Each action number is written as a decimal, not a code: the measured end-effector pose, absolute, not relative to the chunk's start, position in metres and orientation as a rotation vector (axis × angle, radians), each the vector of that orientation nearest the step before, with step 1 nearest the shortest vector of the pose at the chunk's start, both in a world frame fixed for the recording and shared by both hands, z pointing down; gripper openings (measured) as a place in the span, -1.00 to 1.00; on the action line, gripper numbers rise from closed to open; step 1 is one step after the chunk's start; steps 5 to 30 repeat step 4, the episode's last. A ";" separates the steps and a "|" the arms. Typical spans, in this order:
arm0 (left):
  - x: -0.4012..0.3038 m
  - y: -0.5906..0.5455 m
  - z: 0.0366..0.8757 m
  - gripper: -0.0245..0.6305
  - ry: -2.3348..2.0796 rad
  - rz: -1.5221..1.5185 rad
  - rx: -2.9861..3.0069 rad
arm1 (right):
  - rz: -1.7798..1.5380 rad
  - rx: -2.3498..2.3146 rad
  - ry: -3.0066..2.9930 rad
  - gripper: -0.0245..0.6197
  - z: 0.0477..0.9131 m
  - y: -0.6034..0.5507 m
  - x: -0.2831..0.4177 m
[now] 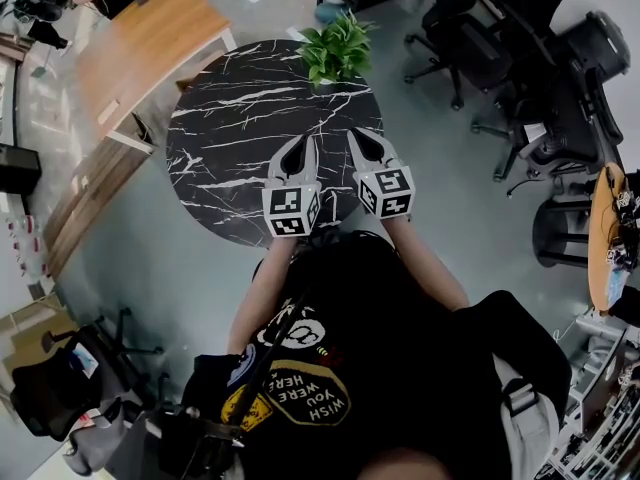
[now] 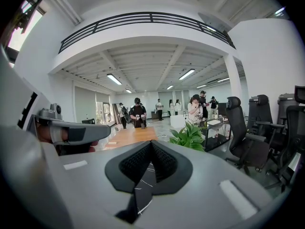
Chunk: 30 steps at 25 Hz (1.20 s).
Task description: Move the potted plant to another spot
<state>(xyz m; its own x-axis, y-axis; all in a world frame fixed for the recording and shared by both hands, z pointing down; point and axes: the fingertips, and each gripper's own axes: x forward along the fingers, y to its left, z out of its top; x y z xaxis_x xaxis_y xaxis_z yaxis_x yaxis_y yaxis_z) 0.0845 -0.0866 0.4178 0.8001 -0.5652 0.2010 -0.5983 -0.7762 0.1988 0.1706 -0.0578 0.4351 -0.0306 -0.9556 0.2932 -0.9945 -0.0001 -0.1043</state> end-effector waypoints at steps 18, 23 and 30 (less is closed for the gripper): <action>0.084 -0.086 0.421 -0.91 -0.898 0.190 2.733 | 0.429 2.083 -2.116 -0.93 0.438 -0.056 0.170; 0.084 -0.086 0.421 -0.91 -0.898 0.190 2.733 | 0.429 2.083 -2.116 -0.93 0.438 -0.056 0.170; 0.084 -0.086 0.421 -0.91 -0.898 0.190 2.733 | 0.429 2.083 -2.116 -0.93 0.438 -0.056 0.170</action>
